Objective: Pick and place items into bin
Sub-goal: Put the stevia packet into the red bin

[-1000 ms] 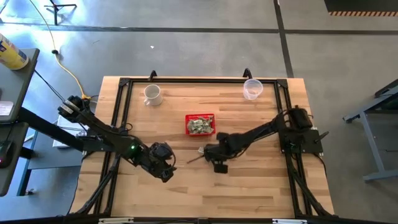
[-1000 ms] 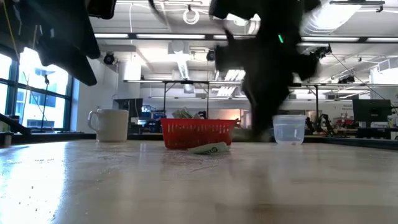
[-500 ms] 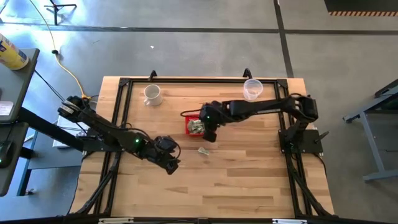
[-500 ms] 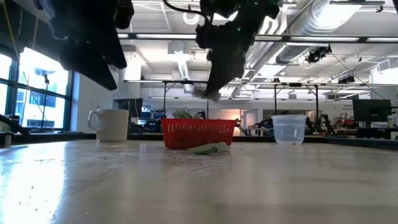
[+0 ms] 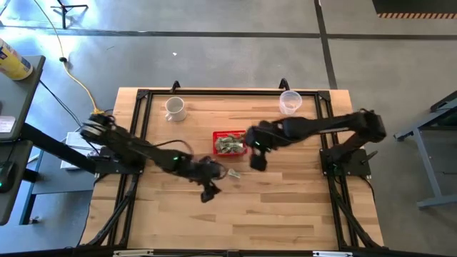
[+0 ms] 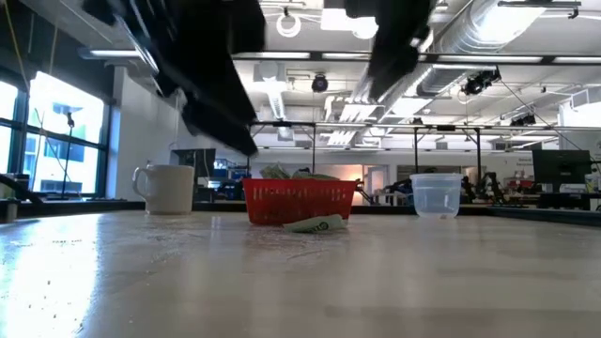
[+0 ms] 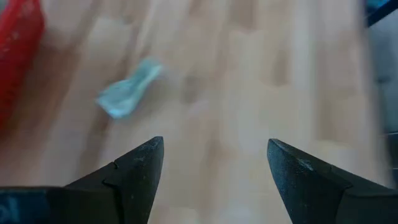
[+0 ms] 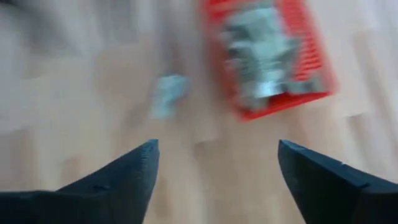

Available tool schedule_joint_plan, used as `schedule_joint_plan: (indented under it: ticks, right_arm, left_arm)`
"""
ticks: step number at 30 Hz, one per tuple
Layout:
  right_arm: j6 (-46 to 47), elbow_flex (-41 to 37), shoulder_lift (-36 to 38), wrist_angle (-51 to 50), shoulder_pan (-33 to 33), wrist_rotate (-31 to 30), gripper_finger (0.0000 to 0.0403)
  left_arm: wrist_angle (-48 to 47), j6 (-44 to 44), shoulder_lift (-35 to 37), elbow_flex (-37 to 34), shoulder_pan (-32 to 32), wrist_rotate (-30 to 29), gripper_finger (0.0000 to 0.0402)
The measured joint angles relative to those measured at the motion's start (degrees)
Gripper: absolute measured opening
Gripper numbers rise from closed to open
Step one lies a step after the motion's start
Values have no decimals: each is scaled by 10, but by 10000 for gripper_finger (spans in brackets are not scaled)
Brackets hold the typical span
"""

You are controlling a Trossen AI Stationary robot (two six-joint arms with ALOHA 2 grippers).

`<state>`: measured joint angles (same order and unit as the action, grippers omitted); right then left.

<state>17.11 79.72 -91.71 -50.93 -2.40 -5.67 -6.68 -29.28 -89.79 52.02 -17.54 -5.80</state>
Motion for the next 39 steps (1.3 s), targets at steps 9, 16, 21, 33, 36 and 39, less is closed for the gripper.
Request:
schedule_joint_plan:
  ticks: [9, 16, 21, 33, 36, 39]
  right_arm:
    - [81, 0, 69, 17, -96, -31, 341]
    - [99, 0, 71, 27, -113, -37, 342]
    - [99, 0, 71, 28, -113, -3, 342]
    - [99, 0, 71, 28, -112, 0, 341]
    - [99, 0, 71, 30, -112, 0, 340]
    - [99, 0, 71, 31, -112, 0, 340]
  left_arm:
    - [1, 266, -136, 90, 89, 57, 313]
    - [-12, 385, -191, 127, 98, 54, 270]
    - [-13, 404, -199, 129, 97, 54, 221]
    - [-5, 412, -225, 130, 108, 56, 161]
    - [2, 411, -239, 132, 104, 58, 159]
    - [-2, 402, -245, 132, 104, 47, 158]
